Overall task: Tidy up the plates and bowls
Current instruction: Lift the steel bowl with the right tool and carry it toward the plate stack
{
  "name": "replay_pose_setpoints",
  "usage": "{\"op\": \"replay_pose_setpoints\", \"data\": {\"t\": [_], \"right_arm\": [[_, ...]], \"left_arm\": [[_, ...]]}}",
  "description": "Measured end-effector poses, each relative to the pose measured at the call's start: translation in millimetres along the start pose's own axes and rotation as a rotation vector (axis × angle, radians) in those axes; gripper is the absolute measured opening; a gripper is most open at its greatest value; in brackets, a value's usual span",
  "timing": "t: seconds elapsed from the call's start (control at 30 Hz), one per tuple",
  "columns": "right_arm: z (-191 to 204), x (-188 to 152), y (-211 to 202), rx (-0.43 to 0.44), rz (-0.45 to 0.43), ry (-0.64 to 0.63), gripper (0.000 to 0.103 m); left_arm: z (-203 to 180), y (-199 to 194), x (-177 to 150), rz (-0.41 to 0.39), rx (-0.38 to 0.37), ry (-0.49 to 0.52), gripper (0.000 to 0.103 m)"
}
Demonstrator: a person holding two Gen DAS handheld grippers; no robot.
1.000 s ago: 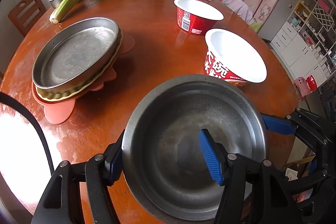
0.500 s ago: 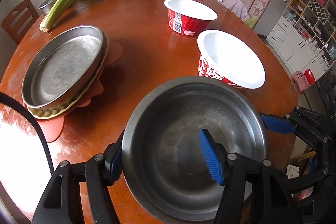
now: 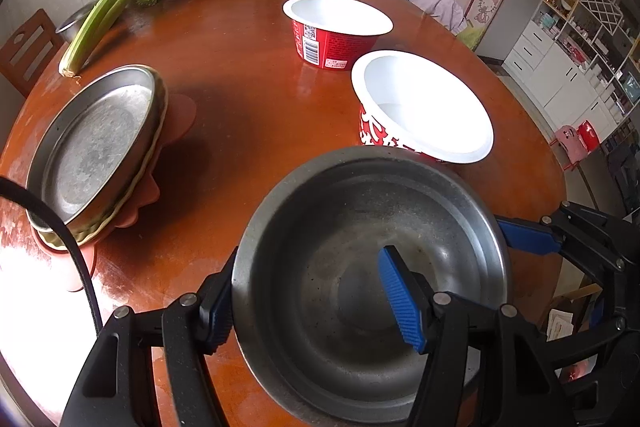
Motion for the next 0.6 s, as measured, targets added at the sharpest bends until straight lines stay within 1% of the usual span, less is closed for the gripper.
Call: {"op": "replay_pose_setpoints", "data": {"t": [0.33,0.6], "right_arm": [[-1.3,-0.3,-0.7,0.009,0.005,0.010,0.062],[1.7,0.2,0.9,-0.001,0.013,0.008,0.062]], "left_arm": [[-1.4,-0.4,0.1,0.002,-0.001,0.010,0.065],[-0.3,-0.1,0.1,0.004,-0.010,0.015,0.065]]}}
Point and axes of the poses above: each gripper's, at about its wrist camera, not at the fingertips, and y roughly the way its jaws point, z to its left, x to its top, the point moved 2 cm from there along y, roughly the way its jaws point, and after that the axes turned 5 degrees about -y, right-handed, at the moved point
